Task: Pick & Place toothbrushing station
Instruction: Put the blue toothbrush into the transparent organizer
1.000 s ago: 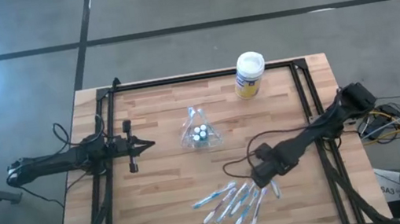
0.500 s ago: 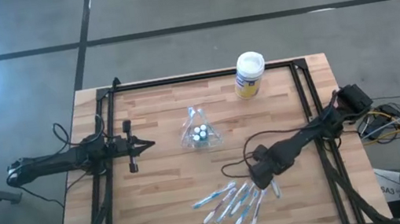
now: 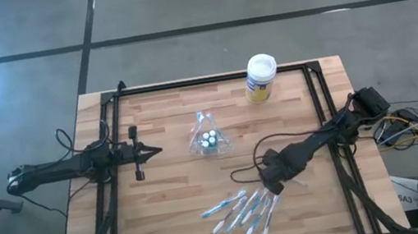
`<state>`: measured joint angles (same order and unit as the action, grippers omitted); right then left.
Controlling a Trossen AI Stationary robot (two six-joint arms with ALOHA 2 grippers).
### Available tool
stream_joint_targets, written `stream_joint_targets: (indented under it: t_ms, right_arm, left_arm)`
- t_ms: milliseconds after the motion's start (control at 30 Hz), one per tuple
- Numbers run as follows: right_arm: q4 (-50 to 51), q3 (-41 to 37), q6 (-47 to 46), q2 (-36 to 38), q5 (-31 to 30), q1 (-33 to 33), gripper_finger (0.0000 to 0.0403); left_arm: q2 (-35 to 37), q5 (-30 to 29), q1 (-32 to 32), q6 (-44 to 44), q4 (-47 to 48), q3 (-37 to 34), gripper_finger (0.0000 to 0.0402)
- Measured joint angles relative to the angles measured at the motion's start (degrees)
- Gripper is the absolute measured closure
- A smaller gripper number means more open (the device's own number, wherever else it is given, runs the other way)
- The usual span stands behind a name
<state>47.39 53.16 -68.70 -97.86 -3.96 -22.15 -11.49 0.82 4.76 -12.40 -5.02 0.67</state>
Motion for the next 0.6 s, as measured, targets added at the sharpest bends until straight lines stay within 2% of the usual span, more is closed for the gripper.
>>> stream_joint_targets:
  t_ms: [133,333,600]
  right_arm:
    - [-0.2,0.3,1.6,2.1,-4.1,0.0,0.0385]
    - [-0.9,3.4,6.9,9.9,-15.9,-0.5,0.0388]
    - [-3.0,4.4,18.1,21.5,-42.2,-4.2,0.0395]
  left_arm:
    - [0.0,0.0,0.0,0.0,-0.4,0.0,0.0392]
    - [0.0,0.0,0.0,0.0,-0.5,0.0,0.0392]
    - [0.0,0.0,0.0,0.0,-0.5,0.0,0.0392]
